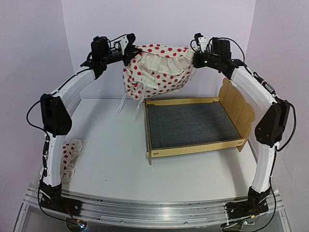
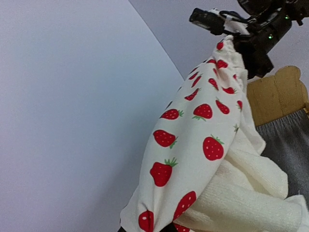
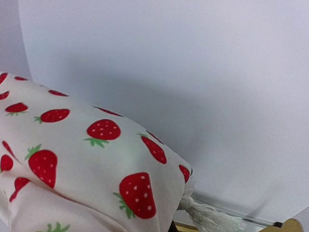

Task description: Set up the pet bed

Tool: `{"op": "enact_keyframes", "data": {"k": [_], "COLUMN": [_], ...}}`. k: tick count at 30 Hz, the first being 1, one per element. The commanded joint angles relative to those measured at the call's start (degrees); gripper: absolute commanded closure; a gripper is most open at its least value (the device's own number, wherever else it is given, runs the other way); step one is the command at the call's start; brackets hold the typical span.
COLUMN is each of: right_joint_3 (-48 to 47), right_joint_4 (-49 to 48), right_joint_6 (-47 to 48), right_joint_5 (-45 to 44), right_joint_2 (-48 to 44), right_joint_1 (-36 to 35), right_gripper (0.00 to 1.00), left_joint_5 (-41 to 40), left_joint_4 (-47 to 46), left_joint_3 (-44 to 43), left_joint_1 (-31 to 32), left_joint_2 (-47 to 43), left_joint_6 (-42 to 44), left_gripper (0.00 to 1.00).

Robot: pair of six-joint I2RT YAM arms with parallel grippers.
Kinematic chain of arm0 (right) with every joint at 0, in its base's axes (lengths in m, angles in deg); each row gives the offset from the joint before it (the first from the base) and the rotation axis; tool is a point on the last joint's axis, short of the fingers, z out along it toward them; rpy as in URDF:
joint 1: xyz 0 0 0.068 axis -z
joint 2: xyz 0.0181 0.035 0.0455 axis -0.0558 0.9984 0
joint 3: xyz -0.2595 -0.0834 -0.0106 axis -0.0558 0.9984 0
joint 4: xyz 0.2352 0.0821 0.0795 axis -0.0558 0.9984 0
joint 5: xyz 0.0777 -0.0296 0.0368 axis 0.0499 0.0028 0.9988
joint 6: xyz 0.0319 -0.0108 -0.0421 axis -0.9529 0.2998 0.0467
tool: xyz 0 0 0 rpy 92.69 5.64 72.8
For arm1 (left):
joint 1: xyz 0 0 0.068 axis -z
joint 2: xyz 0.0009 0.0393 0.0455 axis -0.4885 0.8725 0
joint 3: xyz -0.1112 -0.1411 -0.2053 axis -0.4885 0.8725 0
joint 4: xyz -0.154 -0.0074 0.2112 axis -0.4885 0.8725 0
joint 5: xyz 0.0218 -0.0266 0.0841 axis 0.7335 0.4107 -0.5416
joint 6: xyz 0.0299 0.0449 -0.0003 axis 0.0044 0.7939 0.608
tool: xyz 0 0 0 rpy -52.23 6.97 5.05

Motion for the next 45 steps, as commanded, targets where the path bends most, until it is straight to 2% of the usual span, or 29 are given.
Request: {"op": "enact_keyframes", "data": {"k": [1, 5, 11, 13, 14, 16, 17, 21, 25, 27, 29, 31, 34, 36, 38, 41, 43, 45], "right_joint_3": [6.3, 22.0, 43.3, 48.2, 49.5, 52.2, 52.7, 51.2, 48.6, 47.7, 45.9, 42.4, 33.1, 25.5, 18.5, 10.8, 6.0, 2.8], "right_joint_4": [-2.6, -2.6, 1.0, 4.4, 6.7, 11.9, 15.6, 31.5, 43.8, 46.5, 47.8, 48.7, 48.8, 49.9, 50.7, 50.4, 50.4, 50.4], "right_joint_6": [7.7, 8.8, 7.7, 5.7, 4.4, 2.3, 1.2, 0.1, 0.5, 0.3, 0.3, -0.1, -4.9, -10.2, -13.8, -13.9, -13.5, -13.9], "right_joint_5": [-3.0, -4.7, -7.4, -6.6, -6.2, -5.0, -4.3, 1.1, 10.0, 13.4, 17.7, 19.6, 9.7, -0.4, -9.8, -16.3, -15.2, -9.4], "right_joint_2": [-6.9, -14.3, -24.2, -27.4, -28.8, -30.8, -31.7, -34.8, -38.3, -39.4, -38.7, -36.5, -30.6, -25.8, -21.0, -15.7, -10.6, -5.8], "right_joint_1": [3.0, 5.2, 5.9, 5.9, 5.9, 5.9, 5.9, 5.9, 5.9, 5.9, 5.9, 5.9, 5.9, 5.9, 5.9, 6.2, 6.4, 6.4], "right_gripper": [1.0, 1.0, 1.0, 1.0, 0.93, 0.68, 0.57, 0.32, 0.22, 0.19, 0.17, 0.14, 0.14, 0.13, 0.14, 0.15, 0.16, 0.16], "left_joint_5": [2.1, 6.3, 11.5, 11.1, 10.7, 10.0, 9.7, 9.1, 10.6, 11.9, 12.2, 12.3, 12.7, 6.4, -2.6, -8.8, -7.5, -5.3], "left_joint_4": [-9.5, -2.9, 13.7, 16.8, 19.6, 26.1, 29.7, 44.6, 57.8, 64.3, 68.2, 65.0, 46.5, 34.3, 28.0, 24.4, 23.3, 20.6], "left_joint_3": [-3.2, 2.1, 9.8, 12.2, 12.5, 12.5, 12.4, 13.4, 20.7, 25.0, 27.6, 30.2, 37.9, 44.8, 50.4, 54.5, 54.5, 54.7], "left_joint_1": [3.7, 4.8, 6.3, 6.5, 6.5, 6.5, 6.4, 6.4, 5.9, 5.9, 5.9, 4.8, -0.1, -2.0, -2.3, -2.6, -2.9, -2.9], "left_joint_2": [-0.7, -1.9, -3.3, -3.4, -3.3, -3.5, -3.9, -8.9, -17.5, -21.2, -23.2, -24.1, -25.6, -26.9, -27.8, -26.6, -24.7, -22.9], "left_joint_6": [-0.7, -0.5, 3.3, 3.7, 4.3, 6.7, 8.4, 16.4, 26.6, 34.9, 36.8, 29.2, 5.7, -10.3, -18.5, -28.2, -35.8, -42.9], "left_gripper": [1.0, 1.0, 0.98, 0.77, 0.67, 0.45, 0.39, 0.24, 0.14, 0.09, 0.07, 0.08, 0.16, 0.21, 0.21, 0.19, 0.18, 0.16]}}
